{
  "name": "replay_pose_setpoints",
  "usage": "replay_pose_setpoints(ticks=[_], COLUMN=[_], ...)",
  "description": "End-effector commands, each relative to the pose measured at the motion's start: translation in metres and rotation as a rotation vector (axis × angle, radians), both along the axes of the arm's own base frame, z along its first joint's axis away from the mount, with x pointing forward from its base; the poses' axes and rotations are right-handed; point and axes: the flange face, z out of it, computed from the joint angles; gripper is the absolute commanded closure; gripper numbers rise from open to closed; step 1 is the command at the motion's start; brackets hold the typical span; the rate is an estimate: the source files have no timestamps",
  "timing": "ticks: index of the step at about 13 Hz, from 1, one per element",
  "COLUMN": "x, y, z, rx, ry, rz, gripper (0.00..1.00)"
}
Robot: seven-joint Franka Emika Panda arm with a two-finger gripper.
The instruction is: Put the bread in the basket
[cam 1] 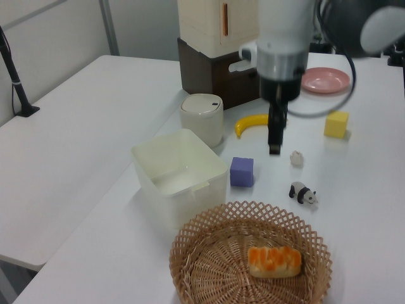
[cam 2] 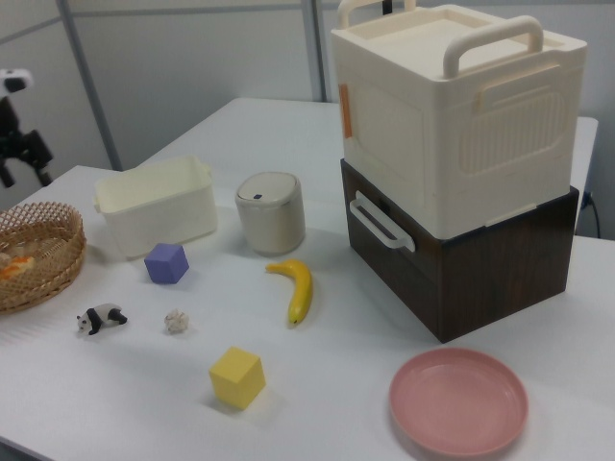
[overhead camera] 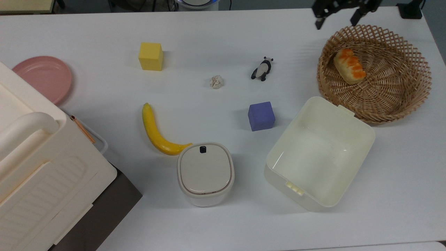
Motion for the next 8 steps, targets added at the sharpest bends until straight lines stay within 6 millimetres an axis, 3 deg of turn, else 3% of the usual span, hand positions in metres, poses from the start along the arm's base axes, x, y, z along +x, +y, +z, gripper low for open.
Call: replay_pose_setpoints(ticks=[1, 2, 3, 5, 6, 8], x=[0.047, 0.061, 0.078, 0.092, 0.097, 0.093], y=[-0.114, -0.145, -0.192, -0.246, -0.288, -0.332], z=[0.007, 0.009, 0.009, 0.010, 0.017, 0.027], rx=[-0.009, -0.006, -0.007, -0.005, 0.002, 0.006], ry=[0.013, 0.012, 0.015, 0.013, 0.010, 0.001], rz=[-0.087, -0.112, -0.161, -0.224, -0.271, -0.308], gripper=[0.00, 0.00, 0.00, 0.00, 0.00, 0.00])
